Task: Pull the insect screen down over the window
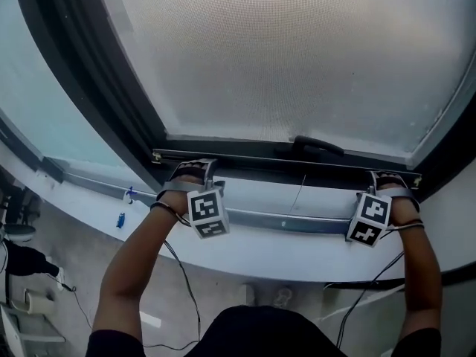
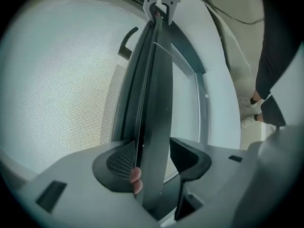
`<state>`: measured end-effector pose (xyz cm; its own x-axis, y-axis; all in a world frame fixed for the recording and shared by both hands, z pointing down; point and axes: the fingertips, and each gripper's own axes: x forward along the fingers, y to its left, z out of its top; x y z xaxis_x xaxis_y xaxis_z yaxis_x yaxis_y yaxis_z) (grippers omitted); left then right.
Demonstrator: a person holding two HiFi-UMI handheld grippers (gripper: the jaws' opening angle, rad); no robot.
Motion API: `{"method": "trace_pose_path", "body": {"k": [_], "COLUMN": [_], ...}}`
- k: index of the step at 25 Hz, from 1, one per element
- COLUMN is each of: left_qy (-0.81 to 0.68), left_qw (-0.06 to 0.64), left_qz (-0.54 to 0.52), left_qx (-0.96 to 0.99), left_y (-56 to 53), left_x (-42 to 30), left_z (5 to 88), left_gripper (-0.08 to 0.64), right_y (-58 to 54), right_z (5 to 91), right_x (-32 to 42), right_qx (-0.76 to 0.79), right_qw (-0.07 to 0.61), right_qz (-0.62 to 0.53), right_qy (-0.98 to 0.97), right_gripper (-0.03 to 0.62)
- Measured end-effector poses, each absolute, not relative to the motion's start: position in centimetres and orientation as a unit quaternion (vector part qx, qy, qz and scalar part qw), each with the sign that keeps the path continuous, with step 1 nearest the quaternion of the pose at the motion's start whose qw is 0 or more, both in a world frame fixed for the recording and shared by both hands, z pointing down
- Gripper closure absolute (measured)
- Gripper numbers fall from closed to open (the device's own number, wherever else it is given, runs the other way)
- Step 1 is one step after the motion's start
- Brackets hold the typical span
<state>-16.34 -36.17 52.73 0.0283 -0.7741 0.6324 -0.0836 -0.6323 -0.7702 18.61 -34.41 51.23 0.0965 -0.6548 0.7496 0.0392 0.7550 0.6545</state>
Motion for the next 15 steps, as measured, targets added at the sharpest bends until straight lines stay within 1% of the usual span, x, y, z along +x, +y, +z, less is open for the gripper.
{"method": "trace_pose_path", "body": {"k": [6,11,15], "left_qy": [0.3,0.314,0.31], "left_qw": [0.283,0.3,0.287], "left_qz": [-0.648,-0.649,-0.651], "left_qx": [-0.641,-0.624,-0.63], "left_y": [-35.1,-35.8,-35.7], "left_x": [-16.1,-16.1,-16.3], "left_z": [52.7,52.6,52.6], "left_gripper": [0.331,0.331,0.331], "right_y": [-34.1,-34.7,-34.9], "right_z": [51.4,51.4,51.6], "right_x": [18.7,18.7,18.7], "right_qx": [0.258,0.284,0.286], "right_qw": [0.7,0.68,0.682], "right_qz": [-0.257,-0.267,-0.273], "right_qy": [-0.615,-0.621,-0.616], "right_gripper": [0.411,0.411,0.411]}}
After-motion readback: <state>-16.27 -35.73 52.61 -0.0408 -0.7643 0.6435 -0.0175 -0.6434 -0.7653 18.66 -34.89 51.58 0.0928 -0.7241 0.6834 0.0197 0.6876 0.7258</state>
